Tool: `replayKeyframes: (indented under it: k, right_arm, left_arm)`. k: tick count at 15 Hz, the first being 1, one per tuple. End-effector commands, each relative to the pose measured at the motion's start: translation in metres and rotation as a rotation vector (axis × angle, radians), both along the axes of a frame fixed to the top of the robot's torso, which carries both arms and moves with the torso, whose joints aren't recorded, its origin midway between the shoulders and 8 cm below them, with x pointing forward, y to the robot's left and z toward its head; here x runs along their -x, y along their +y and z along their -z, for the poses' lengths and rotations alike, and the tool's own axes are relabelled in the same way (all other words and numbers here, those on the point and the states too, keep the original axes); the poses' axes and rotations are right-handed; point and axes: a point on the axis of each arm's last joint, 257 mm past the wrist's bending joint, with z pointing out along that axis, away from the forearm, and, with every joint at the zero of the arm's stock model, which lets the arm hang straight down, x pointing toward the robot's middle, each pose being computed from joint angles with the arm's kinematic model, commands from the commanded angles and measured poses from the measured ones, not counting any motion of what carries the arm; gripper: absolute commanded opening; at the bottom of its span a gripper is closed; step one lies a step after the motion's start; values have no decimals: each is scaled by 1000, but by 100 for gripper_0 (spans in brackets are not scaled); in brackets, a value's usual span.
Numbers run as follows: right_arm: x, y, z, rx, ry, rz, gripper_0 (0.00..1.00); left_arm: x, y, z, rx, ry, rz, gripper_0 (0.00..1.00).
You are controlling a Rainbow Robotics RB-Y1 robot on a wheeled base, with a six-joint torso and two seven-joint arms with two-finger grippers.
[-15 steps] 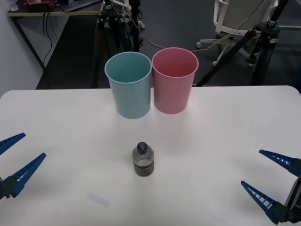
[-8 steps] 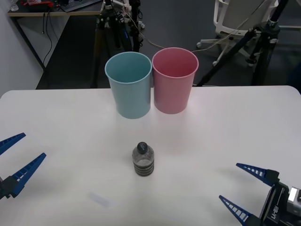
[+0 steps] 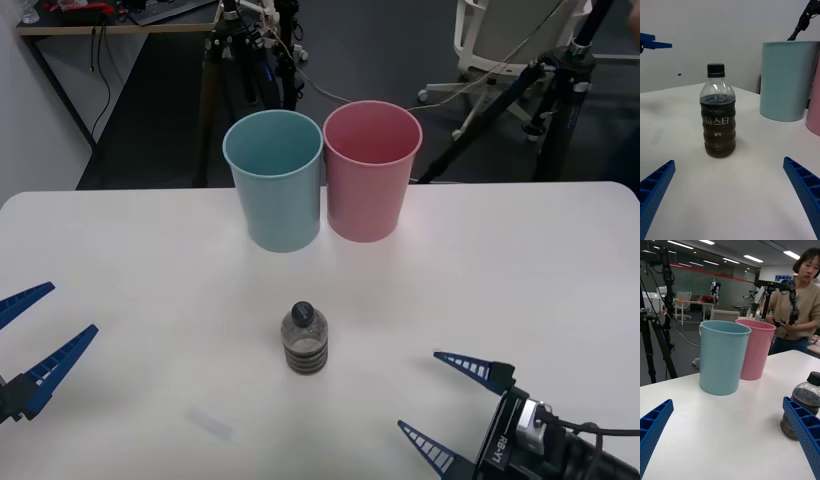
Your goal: Grasp the object on the table and drop it into the matching bin: aluminum can to the light blue bin, PET bottle to the pink bin.
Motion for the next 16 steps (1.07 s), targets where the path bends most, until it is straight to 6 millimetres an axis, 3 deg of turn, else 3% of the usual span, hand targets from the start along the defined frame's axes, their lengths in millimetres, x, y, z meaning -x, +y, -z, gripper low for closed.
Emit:
replayKeyframes:
  k: [1, 7, 16]
  right_arm:
    - [-4, 23, 2, -38, 26, 2, 100]
    - [-17, 69, 1, -79, 26, 34, 100]
    - [-37, 105, 1, -82, 28, 90, 100]
  left_arm:
    - [0, 0, 0, 0, 0, 0, 100]
    - [0, 0, 0, 0, 0, 0, 100]
    - [0, 0, 0, 0, 0, 0, 100]
